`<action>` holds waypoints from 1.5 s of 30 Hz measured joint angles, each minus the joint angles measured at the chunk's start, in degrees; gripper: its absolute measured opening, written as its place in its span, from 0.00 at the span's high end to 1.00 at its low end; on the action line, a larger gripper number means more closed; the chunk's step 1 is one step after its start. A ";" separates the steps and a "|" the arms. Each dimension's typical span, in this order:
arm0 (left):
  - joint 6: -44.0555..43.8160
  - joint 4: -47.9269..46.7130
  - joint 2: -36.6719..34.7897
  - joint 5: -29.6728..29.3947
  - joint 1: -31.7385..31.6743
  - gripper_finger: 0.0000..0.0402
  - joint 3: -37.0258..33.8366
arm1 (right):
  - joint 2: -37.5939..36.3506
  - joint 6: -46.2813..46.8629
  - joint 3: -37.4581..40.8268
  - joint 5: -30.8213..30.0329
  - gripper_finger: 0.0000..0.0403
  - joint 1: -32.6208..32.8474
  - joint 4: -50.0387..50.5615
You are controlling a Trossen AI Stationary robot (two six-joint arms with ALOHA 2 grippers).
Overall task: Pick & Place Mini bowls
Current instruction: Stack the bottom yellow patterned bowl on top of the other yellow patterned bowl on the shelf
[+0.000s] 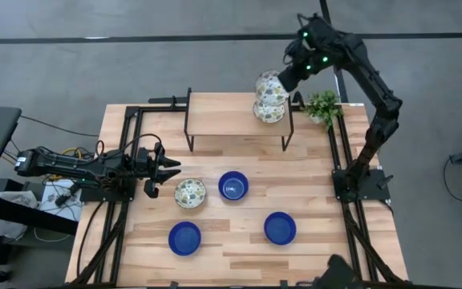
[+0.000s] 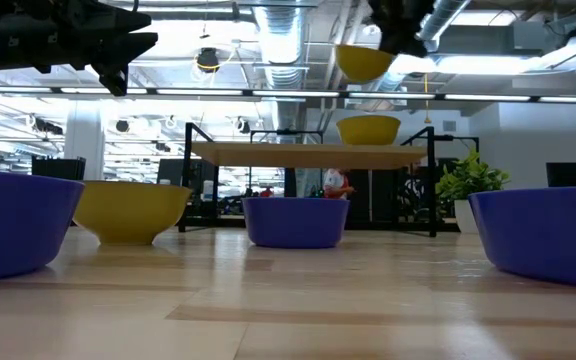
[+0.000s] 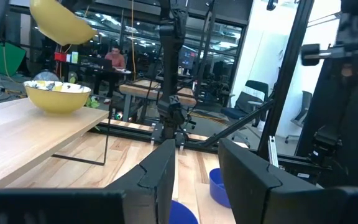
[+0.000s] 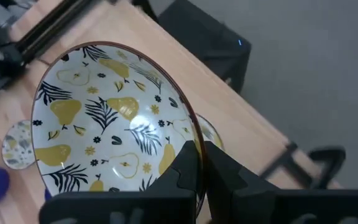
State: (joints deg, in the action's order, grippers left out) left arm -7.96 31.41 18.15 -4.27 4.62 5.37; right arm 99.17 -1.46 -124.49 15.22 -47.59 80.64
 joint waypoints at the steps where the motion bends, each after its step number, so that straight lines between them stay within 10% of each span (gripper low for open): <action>1: 0.01 -0.01 0.00 0.00 -0.01 0.70 0.00 | 0.14 0.17 0.00 0.69 1.00 -1.21 0.90; 45: 0.22 0.04 0.02 -0.02 -0.01 0.70 0.00 | 12.70 -7.04 0.07 0.72 1.00 -0.89 6.46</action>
State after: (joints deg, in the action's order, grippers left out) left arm -7.74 31.44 18.17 -4.29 4.61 5.37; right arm 111.87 -8.49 -124.42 15.95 -48.48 87.10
